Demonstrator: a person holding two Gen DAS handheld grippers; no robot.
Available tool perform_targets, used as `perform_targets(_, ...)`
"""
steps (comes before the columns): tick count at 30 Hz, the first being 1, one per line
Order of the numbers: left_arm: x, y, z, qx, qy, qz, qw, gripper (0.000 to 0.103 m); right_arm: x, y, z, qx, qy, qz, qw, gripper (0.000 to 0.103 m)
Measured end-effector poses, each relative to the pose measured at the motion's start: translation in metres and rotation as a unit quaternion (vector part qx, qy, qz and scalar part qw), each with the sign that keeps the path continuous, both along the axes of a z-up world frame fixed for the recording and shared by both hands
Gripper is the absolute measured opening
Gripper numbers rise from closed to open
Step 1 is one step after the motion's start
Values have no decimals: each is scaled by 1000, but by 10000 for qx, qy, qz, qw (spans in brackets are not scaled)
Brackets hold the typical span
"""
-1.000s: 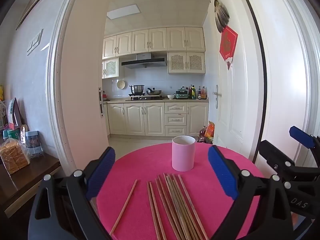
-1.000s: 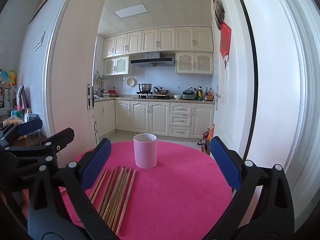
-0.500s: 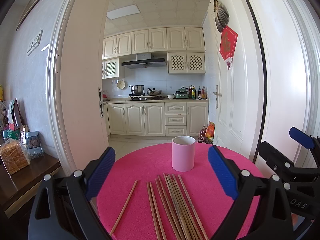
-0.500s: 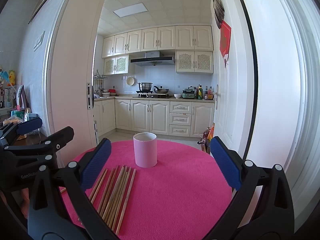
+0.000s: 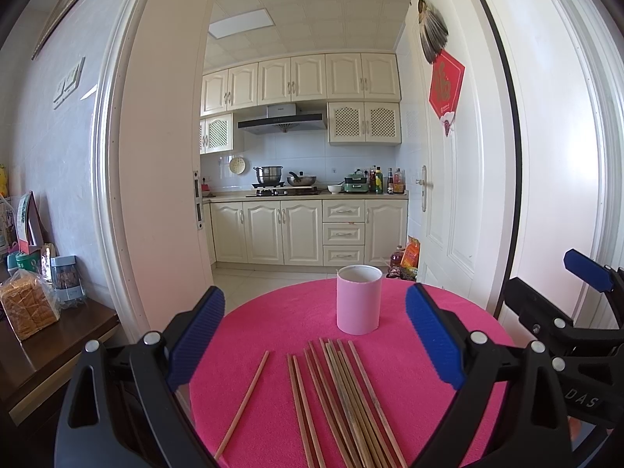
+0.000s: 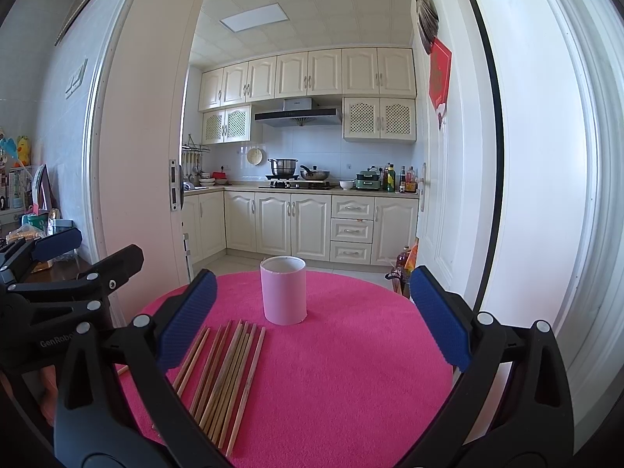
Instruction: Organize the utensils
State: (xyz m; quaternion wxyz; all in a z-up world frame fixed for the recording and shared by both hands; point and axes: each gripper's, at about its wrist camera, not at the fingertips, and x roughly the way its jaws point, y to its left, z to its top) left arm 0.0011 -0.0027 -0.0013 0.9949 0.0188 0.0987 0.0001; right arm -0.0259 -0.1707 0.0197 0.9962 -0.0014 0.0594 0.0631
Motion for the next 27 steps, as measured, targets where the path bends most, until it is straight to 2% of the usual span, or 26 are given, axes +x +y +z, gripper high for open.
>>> perform_targets(12, -1, 5, 6, -11, 0, 7, 10000, 92, 0, 0, -3, 2, 15, 13, 10000, 97)
perform_targets(14, -1, 4, 6, -5, 0, 10, 10000, 92, 6, 4, -11, -4, 19, 12, 10000, 97)
perform_targets(27, 1, 7, 6, 4, 11, 12, 10000, 92, 8, 9, -9, -6, 54, 33, 10000, 97)
